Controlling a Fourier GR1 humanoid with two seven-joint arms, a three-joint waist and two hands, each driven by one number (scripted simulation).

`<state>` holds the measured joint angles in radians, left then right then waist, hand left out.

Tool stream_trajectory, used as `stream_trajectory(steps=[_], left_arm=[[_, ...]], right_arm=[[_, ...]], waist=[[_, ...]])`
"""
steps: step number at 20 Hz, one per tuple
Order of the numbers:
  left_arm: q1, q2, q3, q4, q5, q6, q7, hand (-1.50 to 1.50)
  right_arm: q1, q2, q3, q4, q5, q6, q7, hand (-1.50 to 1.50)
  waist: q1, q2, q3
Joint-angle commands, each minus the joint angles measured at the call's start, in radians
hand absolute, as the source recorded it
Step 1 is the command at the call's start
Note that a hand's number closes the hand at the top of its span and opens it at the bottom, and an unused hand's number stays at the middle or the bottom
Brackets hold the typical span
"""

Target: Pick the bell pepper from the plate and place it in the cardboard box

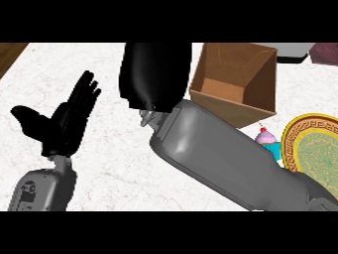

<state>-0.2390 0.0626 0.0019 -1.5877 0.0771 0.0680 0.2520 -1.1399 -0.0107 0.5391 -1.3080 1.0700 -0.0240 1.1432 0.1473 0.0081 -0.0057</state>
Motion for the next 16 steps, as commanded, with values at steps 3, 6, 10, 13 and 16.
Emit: stream_trajectory(steps=[3, 6, 10, 13, 16], left_arm=[[0.001, 0.026, 0.047, 0.006, 0.019, 0.0, 0.0, 0.0], [0.029, 0.009, 0.035, 0.018, 0.002, 0.01, -0.039, 0.0], [0.069, 0.033, 0.053, -0.009, 0.006, -0.001, -0.054, 0.0], [0.066, 0.027, 0.069, 0.01, 0.027, -0.005, -0.052, 0.0], [0.098, 0.039, 0.07, -0.059, 0.03, -0.006, -0.036, 0.0]], right_arm=[[-0.141, 0.01, -0.009, 0.171, -0.056, -0.085, 0.229, 1.5], [-0.169, 0.01, -0.015, 0.237, -0.085, -0.13, 0.232, 1.5], [-0.184, 0.01, -0.045, 0.351, -0.004, -0.166, 0.18, 1.5], [-0.199, 0.01, -0.049, 0.451, 0.005, -0.165, 0.156, 1.5], [-0.198, 0.01, -0.055, 0.523, -0.018, -0.17, 0.115, 1.5]], waist=[[-0.034, 0.003, 0.001], [-0.046, 0.004, 0.001], [-0.085, 0.0, 0.003], [-0.095, 0.003, 0.003], [-0.095, -0.001, 0.004]])
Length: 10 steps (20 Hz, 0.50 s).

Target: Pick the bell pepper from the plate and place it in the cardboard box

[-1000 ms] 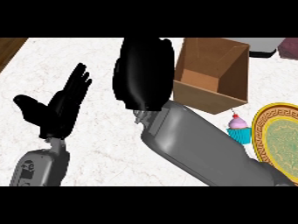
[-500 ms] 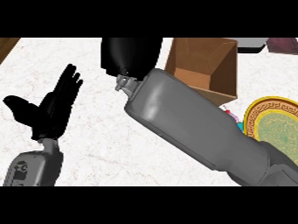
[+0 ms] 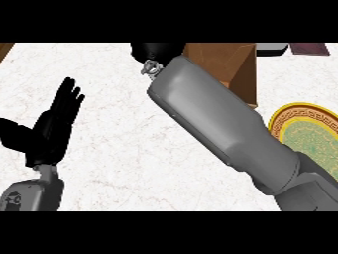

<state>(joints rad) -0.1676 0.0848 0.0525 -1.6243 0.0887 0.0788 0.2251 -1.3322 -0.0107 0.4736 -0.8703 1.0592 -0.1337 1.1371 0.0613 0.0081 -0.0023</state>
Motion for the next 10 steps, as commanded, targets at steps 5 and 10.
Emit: stream_trajectory(steps=[5, 10], left_arm=[[0.039, 0.004, 0.017, -0.032, 0.007, 0.008, 0.012, 0.0], [0.044, 0.031, 0.028, -0.062, 0.026, -0.017, 0.032, 0.0]], right_arm=[[0.019, 0.01, -0.066, 0.193, 0.013, -0.095, 0.005, 1.5], [0.055, 0.01, -0.111, 0.348, -0.076, 0.119, -0.07, 1.5]], waist=[[-0.033, -0.003, 0.002], [-0.025, -0.001, 0.001]])
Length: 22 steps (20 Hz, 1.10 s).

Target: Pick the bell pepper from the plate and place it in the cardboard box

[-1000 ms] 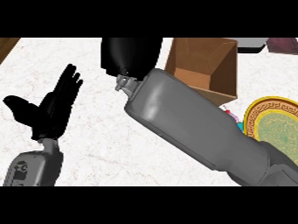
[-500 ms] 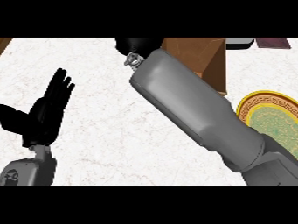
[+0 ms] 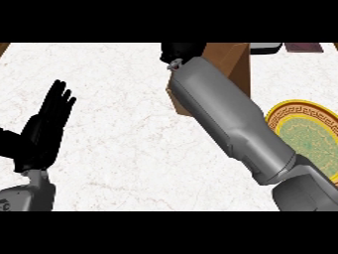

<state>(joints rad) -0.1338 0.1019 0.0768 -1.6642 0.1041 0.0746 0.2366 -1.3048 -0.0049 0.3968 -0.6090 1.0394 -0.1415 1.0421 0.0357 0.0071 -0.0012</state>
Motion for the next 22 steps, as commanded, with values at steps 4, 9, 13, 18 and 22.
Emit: stream_trajectory(steps=[4, 9, 13, 18, 22], left_arm=[[0.031, -0.03, -0.027, -0.005, -0.024, 0.017, -0.025, 0.0], [-0.01, 0.01, 0.001, -0.051, 0.005, 0.008, 0.066, 0.0], [0.006, -0.01, -0.003, 0.006, -0.018, 0.018, -0.003, 0.0], [0.057, -0.027, -0.025, -0.019, -0.019, 0.002, -0.041, 0.0], [0.051, -0.011, 0.0, -0.014, -0.013, 0.008, -0.021, 0.0]], right_arm=[[0.031, 0.004, -0.13, 0.144, -0.126, 0.137, -0.019, -1.5], [0.116, -0.006, -0.13, 0.152, -0.065, -0.151, -0.152, -1.5], [0.094, -0.051, -0.098, 0.062, 0.007, -0.368, -0.225, -1.5], [0.09, -0.041, -0.188, 0.008, -0.039, -0.55, -0.256, -1.5], [0.121, -0.018, -0.296, -0.12, -0.156, -0.65, -0.282, -1.5]], waist=[[-0.01, 0.0, 0.001], [-0.009, 0.001, 0.002], [-0.017, 0.001, 0.002], [-0.013, -0.001, 0.001], [-0.028, -0.006, 0.002]])
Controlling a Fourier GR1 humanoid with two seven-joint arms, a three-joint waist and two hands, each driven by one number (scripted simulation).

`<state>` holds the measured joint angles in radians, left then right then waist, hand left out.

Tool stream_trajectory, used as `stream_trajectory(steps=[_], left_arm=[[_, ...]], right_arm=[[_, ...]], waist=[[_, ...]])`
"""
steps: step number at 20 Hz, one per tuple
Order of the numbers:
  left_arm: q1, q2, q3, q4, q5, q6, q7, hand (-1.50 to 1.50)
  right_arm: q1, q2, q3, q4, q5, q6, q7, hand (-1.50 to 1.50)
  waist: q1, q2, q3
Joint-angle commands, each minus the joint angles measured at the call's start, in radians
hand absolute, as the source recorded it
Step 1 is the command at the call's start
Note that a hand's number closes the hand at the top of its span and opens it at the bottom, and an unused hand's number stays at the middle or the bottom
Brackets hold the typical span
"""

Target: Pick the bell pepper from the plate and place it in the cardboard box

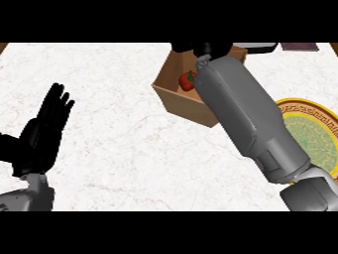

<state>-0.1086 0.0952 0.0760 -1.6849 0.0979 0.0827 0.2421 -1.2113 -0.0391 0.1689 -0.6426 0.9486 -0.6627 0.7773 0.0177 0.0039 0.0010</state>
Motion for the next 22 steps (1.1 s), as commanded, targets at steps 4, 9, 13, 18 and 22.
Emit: stream_trajectory(steps=[4, 9, 13, 18, 22], left_arm=[[0.022, -0.009, 0.001, 0.016, -0.001, 0.0, -0.02, 0.0], [-0.023, 0.005, 0.012, 0.01, -0.006, 0.009, -0.004, 0.0], [0.01, -0.019, -0.002, 0.02, -0.021, 0.02, -0.031, 0.0], [-0.007, -0.005, 0.011, 0.022, -0.01, 0.009, -0.021, 0.0], [-0.013, -0.005, 0.01, 0.043, -0.012, 0.005, -0.021, 0.0]], right_arm=[[0.048, 0.038, -0.138, -0.222, -0.173, -0.194, -0.074, -1.5], [0.19, 0.028, -0.158, -0.386, -0.242, -0.231, -0.162, -1.5], [0.383, 0.022, -0.118, -0.556, -0.221, -0.244, -0.199, -1.5], [0.551, -0.004, -0.099, -0.751, -0.237, -0.187, -0.227, -1.5], [0.698, -0.024, -0.065, -0.954, -0.192, -0.124, -0.164, -1.5]], waist=[[-0.015, -0.005, 0.0], [-0.023, -0.005, 0.0], [-0.026, -0.007, -0.001], [-0.022, -0.006, -0.001], [-0.03, -0.008, -0.001]])
